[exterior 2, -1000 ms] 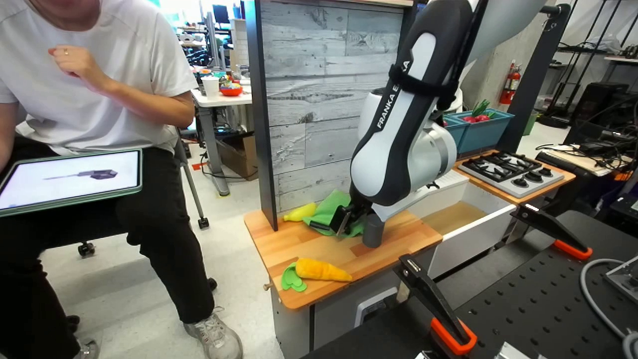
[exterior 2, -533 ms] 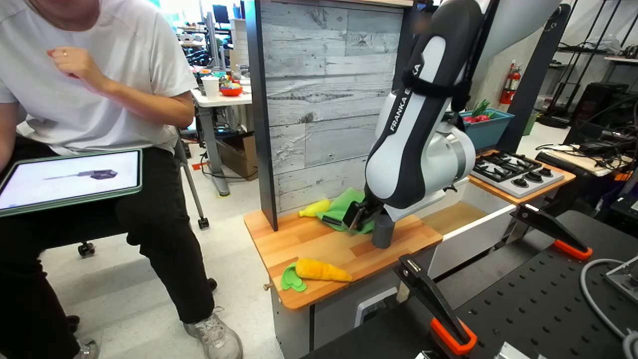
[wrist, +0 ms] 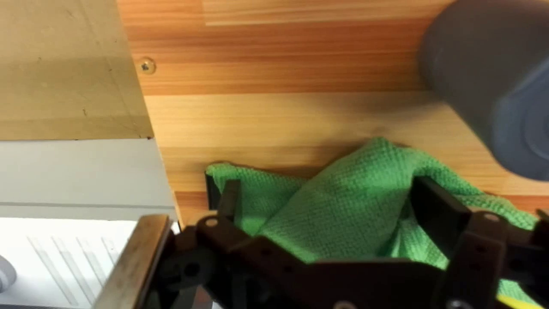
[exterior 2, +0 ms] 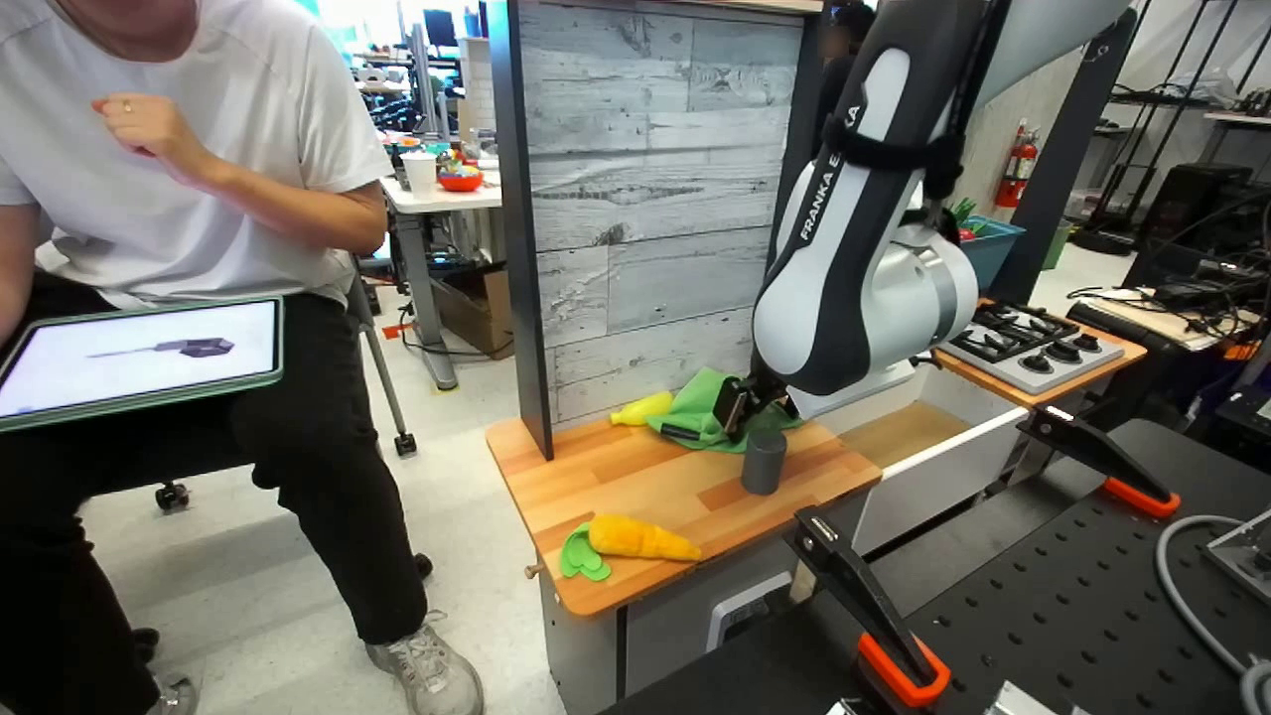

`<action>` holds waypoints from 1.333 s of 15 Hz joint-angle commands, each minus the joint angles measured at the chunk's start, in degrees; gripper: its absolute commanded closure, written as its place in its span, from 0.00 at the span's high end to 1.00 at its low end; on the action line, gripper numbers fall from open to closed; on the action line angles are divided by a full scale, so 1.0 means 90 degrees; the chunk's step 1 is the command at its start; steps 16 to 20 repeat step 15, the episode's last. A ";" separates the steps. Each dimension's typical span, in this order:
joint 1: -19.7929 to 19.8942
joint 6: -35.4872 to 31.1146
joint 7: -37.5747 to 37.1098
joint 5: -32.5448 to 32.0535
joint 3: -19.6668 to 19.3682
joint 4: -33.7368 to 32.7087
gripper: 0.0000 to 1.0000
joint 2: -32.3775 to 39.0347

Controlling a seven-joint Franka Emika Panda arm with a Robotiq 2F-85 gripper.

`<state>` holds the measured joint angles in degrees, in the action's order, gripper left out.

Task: Slide the green towel slightly to the right.

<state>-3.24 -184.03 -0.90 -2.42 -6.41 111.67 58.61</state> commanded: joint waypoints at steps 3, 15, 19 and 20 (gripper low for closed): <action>-0.0130 -0.0021 -0.0041 0.0119 -0.0078 0.0329 1.00 -0.0381; -0.0584 0.0065 0.0021 0.0033 -0.0265 0.0395 1.00 -0.0863; -0.0584 0.0065 0.0021 0.0033 -0.0265 0.0395 1.00 -0.0863; -0.0584 0.0065 0.0021 0.0033 -0.0265 0.0395 1.00 -0.0863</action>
